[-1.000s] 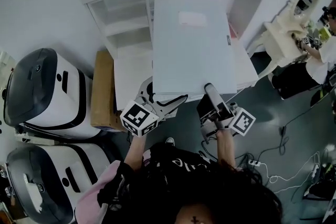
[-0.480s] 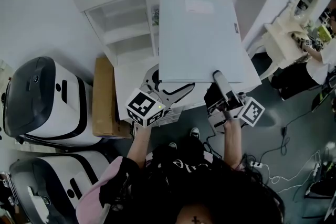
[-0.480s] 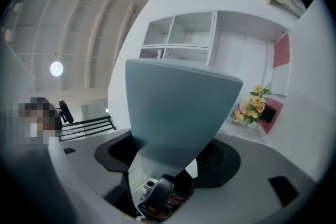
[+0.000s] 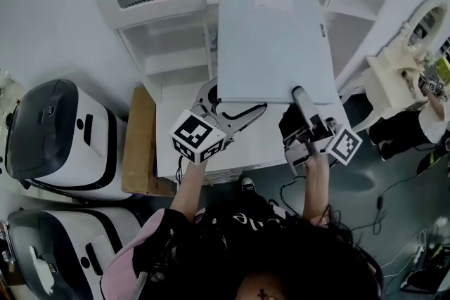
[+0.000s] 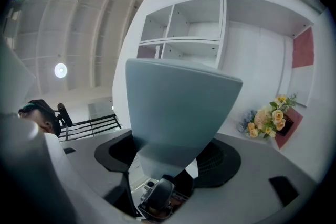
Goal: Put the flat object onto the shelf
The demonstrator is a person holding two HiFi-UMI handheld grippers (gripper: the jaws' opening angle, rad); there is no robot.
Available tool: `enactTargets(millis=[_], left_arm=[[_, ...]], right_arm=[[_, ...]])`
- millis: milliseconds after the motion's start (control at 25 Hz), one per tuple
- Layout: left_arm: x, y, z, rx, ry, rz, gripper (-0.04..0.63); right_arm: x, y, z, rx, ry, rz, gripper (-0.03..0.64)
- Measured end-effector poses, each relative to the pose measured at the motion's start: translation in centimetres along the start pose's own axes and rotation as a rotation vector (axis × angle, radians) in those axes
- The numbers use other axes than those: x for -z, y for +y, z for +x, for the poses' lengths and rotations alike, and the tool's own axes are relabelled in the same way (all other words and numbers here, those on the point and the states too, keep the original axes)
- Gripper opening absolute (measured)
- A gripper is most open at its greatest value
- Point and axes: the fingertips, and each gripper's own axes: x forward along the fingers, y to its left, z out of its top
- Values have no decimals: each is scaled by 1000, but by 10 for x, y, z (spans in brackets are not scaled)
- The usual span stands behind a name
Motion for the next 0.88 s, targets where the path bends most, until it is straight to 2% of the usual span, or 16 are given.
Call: enactTargets(millis=[320, 880], left_arm=[[-5, 40, 49, -55, 3, 5, 408], [5, 82, 84, -175, 35, -55, 408]], right_arm=[[-48, -34, 35, -19, 33, 34, 314], [-87, -81, 72, -7, 40, 148, 316]])
